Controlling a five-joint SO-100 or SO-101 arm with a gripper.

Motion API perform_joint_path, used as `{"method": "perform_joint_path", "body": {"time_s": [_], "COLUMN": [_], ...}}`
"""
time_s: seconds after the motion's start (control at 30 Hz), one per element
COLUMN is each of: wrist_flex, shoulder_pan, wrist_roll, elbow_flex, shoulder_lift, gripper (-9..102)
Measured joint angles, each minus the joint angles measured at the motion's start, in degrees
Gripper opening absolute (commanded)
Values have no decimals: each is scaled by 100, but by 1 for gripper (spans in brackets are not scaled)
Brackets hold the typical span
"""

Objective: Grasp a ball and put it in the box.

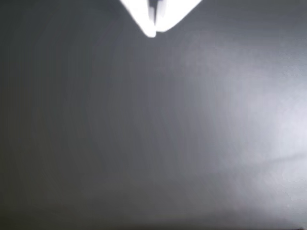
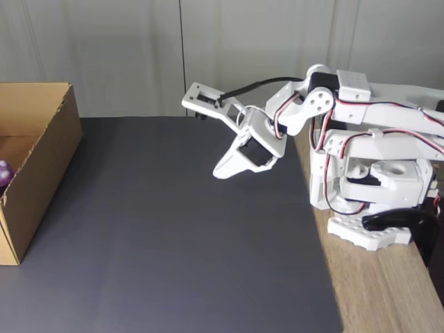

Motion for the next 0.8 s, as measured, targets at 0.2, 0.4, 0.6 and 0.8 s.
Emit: {"method": "perform_joint_path", "body": {"time_s": [0.2,0.4,0.6,0.8], "wrist_flex": [378,1081,1687,2004], "shoulder_pan": [-272,-633,-773,-800], "wrist_roll": [44,70,-35,-114], "elbow_flex": [255,255,246,246], "shoulder_lift": [9,35,97,97], "gripper": [0,0,0,0]}}
